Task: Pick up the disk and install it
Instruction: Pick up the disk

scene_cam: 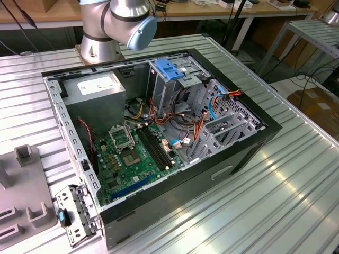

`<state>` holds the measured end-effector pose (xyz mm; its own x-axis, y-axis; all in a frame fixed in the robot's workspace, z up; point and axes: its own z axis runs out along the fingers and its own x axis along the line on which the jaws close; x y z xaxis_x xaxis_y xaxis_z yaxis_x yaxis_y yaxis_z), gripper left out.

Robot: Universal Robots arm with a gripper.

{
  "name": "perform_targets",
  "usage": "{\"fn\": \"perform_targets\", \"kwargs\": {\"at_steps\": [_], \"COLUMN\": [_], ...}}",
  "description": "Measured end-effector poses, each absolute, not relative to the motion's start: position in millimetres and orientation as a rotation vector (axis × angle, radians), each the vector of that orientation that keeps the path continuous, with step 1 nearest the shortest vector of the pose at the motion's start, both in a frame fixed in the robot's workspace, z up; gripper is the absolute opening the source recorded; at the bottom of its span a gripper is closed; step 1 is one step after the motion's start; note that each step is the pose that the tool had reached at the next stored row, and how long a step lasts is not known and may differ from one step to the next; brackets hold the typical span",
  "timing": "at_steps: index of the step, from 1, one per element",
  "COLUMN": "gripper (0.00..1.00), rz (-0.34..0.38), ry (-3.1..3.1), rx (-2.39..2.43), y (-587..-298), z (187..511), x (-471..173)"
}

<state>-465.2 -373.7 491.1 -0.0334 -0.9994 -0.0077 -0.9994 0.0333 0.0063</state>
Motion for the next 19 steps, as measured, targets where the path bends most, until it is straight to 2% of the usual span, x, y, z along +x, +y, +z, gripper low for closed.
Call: {"fn": "perform_targets", "kwargs": {"at_steps": [3,19], "gripper": [0.37,0.37], "rz": [0.016,0.015], "ry": [2.257,2.257], "rx": [-2.183,-2.183], "y": [-373.8,-373.8], "z": [500.1,500.8], "x": [-465.3,-453.9]}}
